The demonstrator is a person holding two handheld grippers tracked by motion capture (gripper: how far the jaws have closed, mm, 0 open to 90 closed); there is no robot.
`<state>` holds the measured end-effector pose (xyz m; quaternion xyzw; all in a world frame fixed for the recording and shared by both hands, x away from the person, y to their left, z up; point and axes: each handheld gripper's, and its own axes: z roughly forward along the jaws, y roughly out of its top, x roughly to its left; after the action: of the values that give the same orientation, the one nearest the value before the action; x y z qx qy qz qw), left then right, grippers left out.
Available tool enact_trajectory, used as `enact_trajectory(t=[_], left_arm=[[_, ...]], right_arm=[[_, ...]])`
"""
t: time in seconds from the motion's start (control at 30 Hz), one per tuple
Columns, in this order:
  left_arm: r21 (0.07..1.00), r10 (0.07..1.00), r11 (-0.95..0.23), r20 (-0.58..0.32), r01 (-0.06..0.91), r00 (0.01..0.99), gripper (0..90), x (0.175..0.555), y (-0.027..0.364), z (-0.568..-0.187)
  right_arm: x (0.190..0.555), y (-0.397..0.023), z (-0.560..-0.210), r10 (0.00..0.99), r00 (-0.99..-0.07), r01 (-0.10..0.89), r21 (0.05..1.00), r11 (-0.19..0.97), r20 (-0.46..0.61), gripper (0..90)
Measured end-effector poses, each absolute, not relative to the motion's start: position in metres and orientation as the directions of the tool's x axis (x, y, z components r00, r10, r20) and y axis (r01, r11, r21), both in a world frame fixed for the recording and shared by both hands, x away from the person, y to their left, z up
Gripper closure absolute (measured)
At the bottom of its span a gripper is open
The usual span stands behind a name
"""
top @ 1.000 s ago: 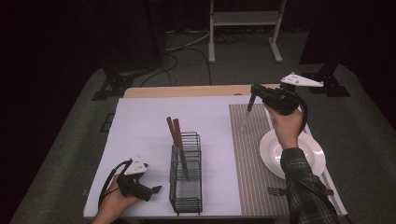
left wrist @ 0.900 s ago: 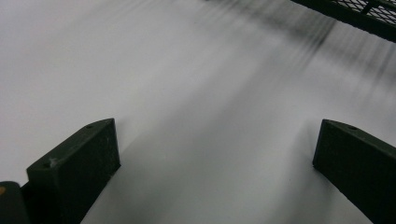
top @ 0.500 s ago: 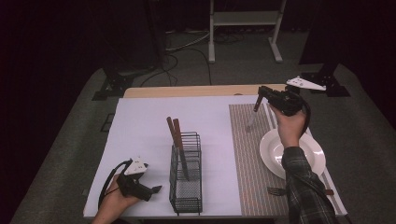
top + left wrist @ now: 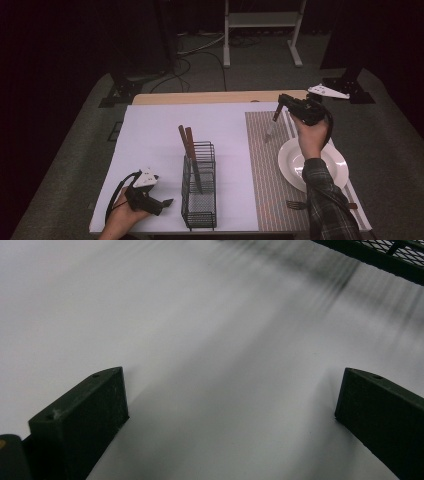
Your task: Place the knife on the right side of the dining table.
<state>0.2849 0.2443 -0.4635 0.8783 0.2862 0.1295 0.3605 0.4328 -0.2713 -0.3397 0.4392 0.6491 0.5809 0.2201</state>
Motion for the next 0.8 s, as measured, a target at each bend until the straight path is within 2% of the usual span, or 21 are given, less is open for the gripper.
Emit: enact_trajectory(t=[0.8], left_arm=[[0.707, 0.596, -0.576, 0.021, 0.410, 0.802, 0.0, 0.285, 0.244, -0.464]], right_arm=[[0.426, -0.317, -0.356, 0.870, -0.424, 0.349, 0.932, -0.098, 0.251, 72.7]])
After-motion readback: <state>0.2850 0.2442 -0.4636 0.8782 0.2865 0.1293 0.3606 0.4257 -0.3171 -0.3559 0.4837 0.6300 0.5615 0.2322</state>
